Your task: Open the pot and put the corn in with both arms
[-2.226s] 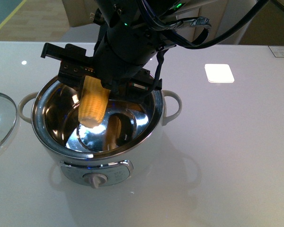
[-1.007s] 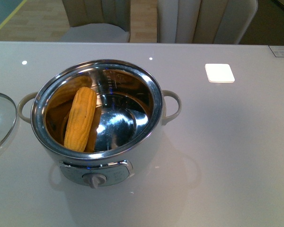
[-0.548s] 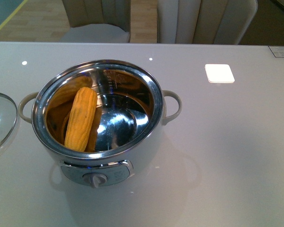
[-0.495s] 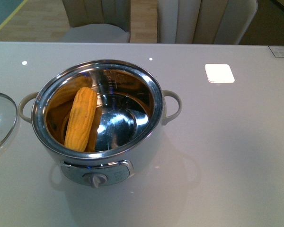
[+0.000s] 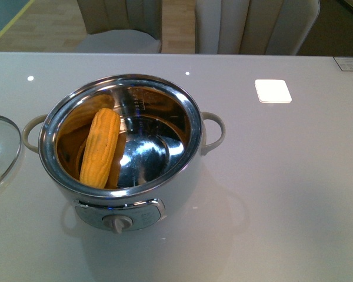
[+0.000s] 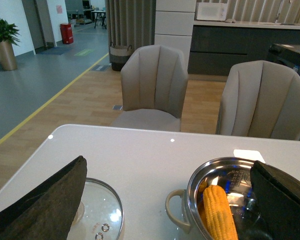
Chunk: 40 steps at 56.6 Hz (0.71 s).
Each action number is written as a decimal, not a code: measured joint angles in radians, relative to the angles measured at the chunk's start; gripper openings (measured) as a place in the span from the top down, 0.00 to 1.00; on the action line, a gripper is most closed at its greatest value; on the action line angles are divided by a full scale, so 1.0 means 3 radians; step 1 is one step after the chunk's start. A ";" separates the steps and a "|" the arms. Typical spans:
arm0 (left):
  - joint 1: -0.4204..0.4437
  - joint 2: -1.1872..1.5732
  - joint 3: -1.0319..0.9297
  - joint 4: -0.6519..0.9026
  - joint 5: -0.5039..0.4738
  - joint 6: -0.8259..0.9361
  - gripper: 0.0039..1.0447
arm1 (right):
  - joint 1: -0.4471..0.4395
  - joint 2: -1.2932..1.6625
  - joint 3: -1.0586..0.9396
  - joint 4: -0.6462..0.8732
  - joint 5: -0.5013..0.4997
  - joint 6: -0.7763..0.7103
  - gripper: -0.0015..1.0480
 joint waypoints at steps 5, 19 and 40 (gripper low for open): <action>0.0000 0.0000 0.0000 0.0000 0.0000 0.0000 0.07 | 0.0000 -0.0142 -0.0039 -0.0106 -0.0001 0.0000 0.98; 0.0000 0.0000 0.0000 0.0000 0.0000 0.0000 0.07 | 0.0000 -0.0549 -0.0112 -0.0345 -0.0006 -0.0001 0.98; 0.0000 0.0000 0.0000 0.0000 0.0000 0.0000 0.07 | 0.0000 -0.1024 -0.0112 -0.0816 -0.0006 -0.0001 0.98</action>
